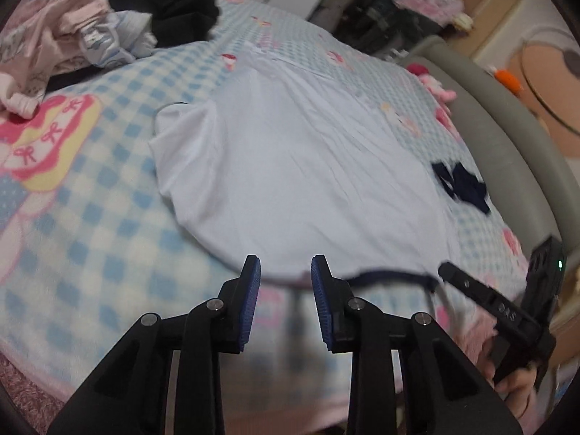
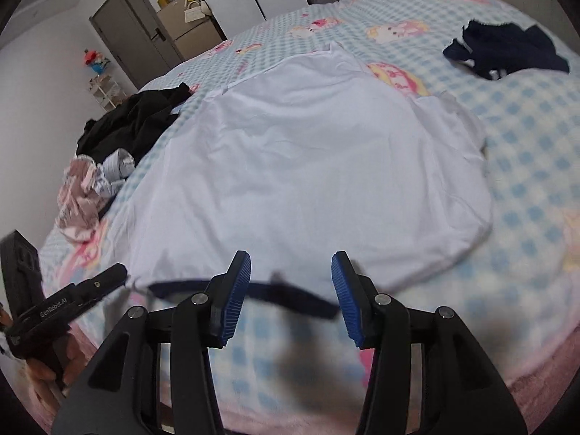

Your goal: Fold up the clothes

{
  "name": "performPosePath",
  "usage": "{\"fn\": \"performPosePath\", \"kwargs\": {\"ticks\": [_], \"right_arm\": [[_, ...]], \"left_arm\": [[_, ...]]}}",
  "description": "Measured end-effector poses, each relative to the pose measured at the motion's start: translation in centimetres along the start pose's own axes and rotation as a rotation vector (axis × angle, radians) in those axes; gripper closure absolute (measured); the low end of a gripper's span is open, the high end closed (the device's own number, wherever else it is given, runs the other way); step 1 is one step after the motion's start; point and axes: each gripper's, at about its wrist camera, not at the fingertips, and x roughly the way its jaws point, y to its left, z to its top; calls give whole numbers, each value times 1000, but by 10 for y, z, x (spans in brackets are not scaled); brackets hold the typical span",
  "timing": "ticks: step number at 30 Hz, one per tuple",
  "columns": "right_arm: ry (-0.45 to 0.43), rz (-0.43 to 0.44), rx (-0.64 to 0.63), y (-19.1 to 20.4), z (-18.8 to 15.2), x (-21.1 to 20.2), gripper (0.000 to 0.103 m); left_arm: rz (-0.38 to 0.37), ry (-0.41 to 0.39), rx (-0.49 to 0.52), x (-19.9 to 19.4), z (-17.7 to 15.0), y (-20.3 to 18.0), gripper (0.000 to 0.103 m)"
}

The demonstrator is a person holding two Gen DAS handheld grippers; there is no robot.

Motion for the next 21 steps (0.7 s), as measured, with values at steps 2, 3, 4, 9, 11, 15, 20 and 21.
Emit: {"fn": "performPosePath", "kwargs": {"ticks": [2, 3, 4, 9, 11, 15, 20, 21], "right_arm": [[-11, -40, -45, 0, -10, -9, 55], [-11, -63, -67, 0, -16, -12, 55], [18, -83, -79, -2, -20, -7, 55], [75, -121, -84, -10, -26, 12, 55], [46, -134, -100, -9, -21, 10, 55], [-19, -143, -101, -9, -6, 8, 55], [-28, -126, -37, -17, 7, 17, 55], [-20, -122, -21, -19, 9, 20, 55]], "left_arm": [[-27, 37, 56, 2, -12, -11, 73], [-18, 53, 91, 6, -17, -18, 73], [8, 72, 127, 14, -20, -26, 73], [170, 82, 229, 46, -12, -54, 73], [173, 39, 205, 42, -3, -58, 71], [139, -25, 122, 34, 15, -52, 71], [111, -21, 40, 43, 28, -38, 71], [119, -11, 34, 47, 27, -37, 71]]}}
